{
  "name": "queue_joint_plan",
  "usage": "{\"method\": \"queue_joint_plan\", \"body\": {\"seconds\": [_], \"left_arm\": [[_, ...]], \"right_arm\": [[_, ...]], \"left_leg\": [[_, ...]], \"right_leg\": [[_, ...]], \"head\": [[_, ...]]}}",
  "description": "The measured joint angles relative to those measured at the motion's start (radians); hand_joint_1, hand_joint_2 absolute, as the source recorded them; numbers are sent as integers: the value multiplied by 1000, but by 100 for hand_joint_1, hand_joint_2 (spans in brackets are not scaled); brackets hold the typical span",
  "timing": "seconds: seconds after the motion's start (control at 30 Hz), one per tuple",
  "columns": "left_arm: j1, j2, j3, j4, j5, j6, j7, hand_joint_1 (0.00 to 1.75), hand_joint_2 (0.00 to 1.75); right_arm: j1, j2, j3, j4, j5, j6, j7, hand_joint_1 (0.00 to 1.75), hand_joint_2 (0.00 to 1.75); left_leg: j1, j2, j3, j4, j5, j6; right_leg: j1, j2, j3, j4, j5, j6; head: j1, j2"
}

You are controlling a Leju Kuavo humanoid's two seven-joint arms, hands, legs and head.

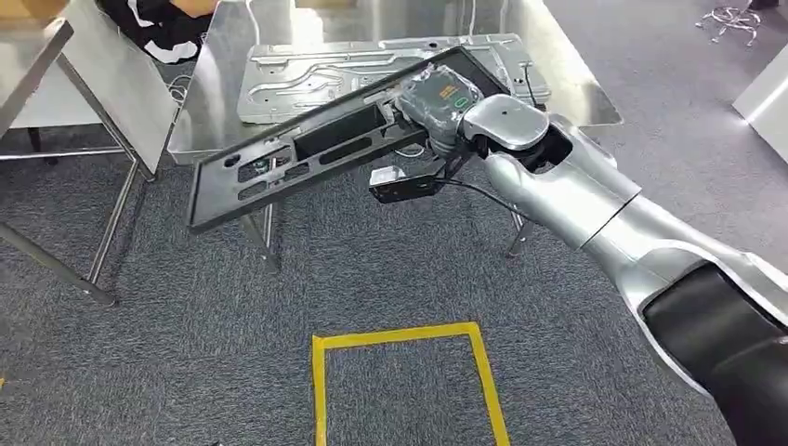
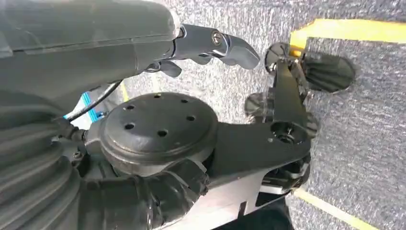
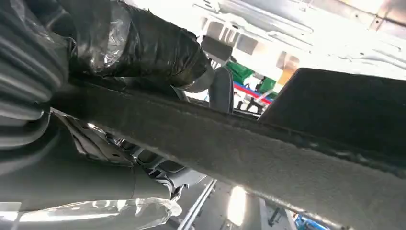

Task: Take the parts from the cabinet and place them on the table.

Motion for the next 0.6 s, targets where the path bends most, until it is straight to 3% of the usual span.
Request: {"method": "queue_joint_plan", "body": {"seconds": [0.03, 0.07, 0.1, 0.17, 0.23, 0.4, 0.47, 0.5, 0.53, 0.6], "left_arm": [[0, 0, 0, 0, 0, 0, 0, 0, 175], [0, 0, 0, 0, 0, -1, 0, 0, 175], [-1, 0, 0, 0, -1, -2, 0, 0, 175], [-1, 0, 0, 0, -6, -4, 0, 0, 175], [0, 1, 0, 0, -6, -6, 0, 0, 175], [0, 1, -1, 0, -6, -6, 0, 0, 175], [1, 0, -2, 0, -7, -6, 0, 0, 175], [0, -1, -2, 0, -7, -6, 0, 0, 175], [0, -2, -3, 0, -7, -6, 0, 0, 175], [0, -1, -3, 0, -6, -6, 0, 0, 175]], "right_arm": [[-3, 0, 0, 0, 0, 0, 0, 175, 175], [-6, 0, 0, 0, 0, 1, 0, 175, 175], [-10, 0, 0, -1, 0, 2, 0, 175, 175], [-10, 0, 0, -5, -1, 3, 0, 175, 175], [-13, 0, 1, -6, -1, 4, 0, 175, 175], [-13, 0, 1, -8, -1, 5, 0, 175, 175], [-19, 1, 1, -10, -1, 6, 1, 175, 175], [-21, 2, 3, -11, -3, 6, 0, 175, 175], [-20, 3, 5, -11, -3, 6, 0, 175, 175], [-22, 3, 8, -13, -3, 6, 0, 175, 175]], "left_leg": [[0, -2, 0, 6, -5, -3], [0, -4, -2, 13, -10, -9], [-7, -6, -10, 25, -16, -16], [-5, -7, -11, 23, -15, -21], [-2, -8, -11, 25, -19, -32], [-1, -6, -15, 28, -22, -35], [4, 1, -44, 103, -70, -47], [12, 2, -166, 337, -152, -59], [13, 2, -160, 311, -122, -58], [14, 3, -87, 158, -32, -54]], "right_leg": [[0, 0, 44, -93, 47, -3], [0, 2, 80, -169, 72, -8], [7, 2, 93, -189, 58, -8], [7, 2, 90, -186, 60, -13], [4, 1, 95, -197, 64, -26], [3, -1, 98, -199, 66, -29], [2, -2, 103, -203, 66, -38], [4, -2, 105, -202, 62, -40], [4, -1, 108, -202, 60, -39], [3, -1, 116, -202, 54, -34]], "head": [[0, 0], [0, 0], [0, 0], [-1, 0], [-1, 0], [-1, 0], [-1, 0], [-1, 0], [-1, 0], [-1, 0]]}}
